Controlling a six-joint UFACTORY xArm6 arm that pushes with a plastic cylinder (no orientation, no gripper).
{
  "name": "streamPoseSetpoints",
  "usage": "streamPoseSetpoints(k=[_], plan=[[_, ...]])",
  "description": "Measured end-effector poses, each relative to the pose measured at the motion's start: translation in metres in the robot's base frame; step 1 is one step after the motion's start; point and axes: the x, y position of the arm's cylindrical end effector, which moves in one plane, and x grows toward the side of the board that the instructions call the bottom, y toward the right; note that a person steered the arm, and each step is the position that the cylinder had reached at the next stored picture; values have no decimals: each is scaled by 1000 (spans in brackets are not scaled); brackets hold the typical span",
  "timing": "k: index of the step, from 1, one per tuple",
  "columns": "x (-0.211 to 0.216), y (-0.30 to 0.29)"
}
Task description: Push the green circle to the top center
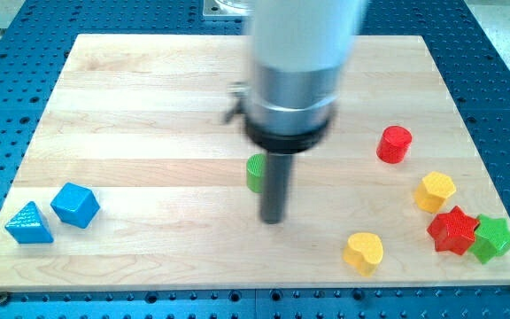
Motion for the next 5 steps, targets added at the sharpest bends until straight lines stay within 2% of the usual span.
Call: streamPoseSetpoints(k=[1,2,4,5], plan=[[-87,4],[-149,12],[-70,-7],[-100,44]])
